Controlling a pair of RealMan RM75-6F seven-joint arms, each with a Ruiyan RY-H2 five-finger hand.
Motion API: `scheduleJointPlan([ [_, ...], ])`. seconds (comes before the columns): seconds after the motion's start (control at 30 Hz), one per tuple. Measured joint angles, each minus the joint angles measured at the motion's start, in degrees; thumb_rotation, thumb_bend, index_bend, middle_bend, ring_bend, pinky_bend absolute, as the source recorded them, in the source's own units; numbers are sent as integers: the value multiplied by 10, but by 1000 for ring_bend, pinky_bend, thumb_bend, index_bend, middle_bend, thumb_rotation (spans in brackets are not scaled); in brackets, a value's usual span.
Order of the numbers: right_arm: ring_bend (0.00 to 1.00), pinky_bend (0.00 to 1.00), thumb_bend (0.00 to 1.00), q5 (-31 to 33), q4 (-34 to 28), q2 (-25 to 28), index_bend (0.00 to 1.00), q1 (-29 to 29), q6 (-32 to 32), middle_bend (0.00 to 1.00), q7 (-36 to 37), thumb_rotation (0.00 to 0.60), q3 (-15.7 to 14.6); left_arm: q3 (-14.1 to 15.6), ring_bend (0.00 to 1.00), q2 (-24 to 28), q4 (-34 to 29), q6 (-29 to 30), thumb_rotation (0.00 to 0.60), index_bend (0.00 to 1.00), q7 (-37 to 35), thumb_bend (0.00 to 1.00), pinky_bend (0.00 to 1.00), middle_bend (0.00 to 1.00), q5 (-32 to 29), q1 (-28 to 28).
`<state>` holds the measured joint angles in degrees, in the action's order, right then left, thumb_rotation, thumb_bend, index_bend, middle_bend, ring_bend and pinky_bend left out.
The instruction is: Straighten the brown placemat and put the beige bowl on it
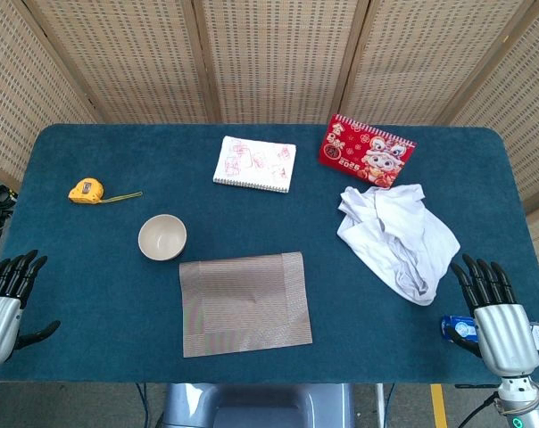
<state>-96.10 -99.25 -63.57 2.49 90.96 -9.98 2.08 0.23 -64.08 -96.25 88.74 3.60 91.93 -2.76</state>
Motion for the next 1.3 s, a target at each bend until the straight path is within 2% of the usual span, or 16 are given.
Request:
scheduleJointPlan([
  [0.23,0,0,0,0,-5,1,0,-1,2,0,1,600,0,-3,0,-5,5,-21,600,0,3,0,0,0,-15,-8],
  [0.4,0,0,0,5,-6,4,0,-1,4,0,6,600,4,-21,0,-16,7,-58,600,0,19,0,0,0,-37,-34],
  [0.6,0,0,0,24,-2,2,0,5,-9,0,4,600,11,-62,0,-52,37,-167,600,0,41,0,0,0,-82,-115],
  [0.73,0,0,0,33,0,1,0,6,-12,0,2,600,15,-86,0,-95,84,-239,600,10,53,1,0,0,-111,-177],
  [0.97,0,0,0,56,8,-3,0,10,-23,0,-2,600,22,-99,0,-195,207,-336,600,171,65,127,0,0,-140,-262],
  [1.3,0,0,0,75,16,-7,0,18,-39,0,1,600,27,-93,0,-275,309,-351,600,480,62,276,0,0,-146,-300],
])
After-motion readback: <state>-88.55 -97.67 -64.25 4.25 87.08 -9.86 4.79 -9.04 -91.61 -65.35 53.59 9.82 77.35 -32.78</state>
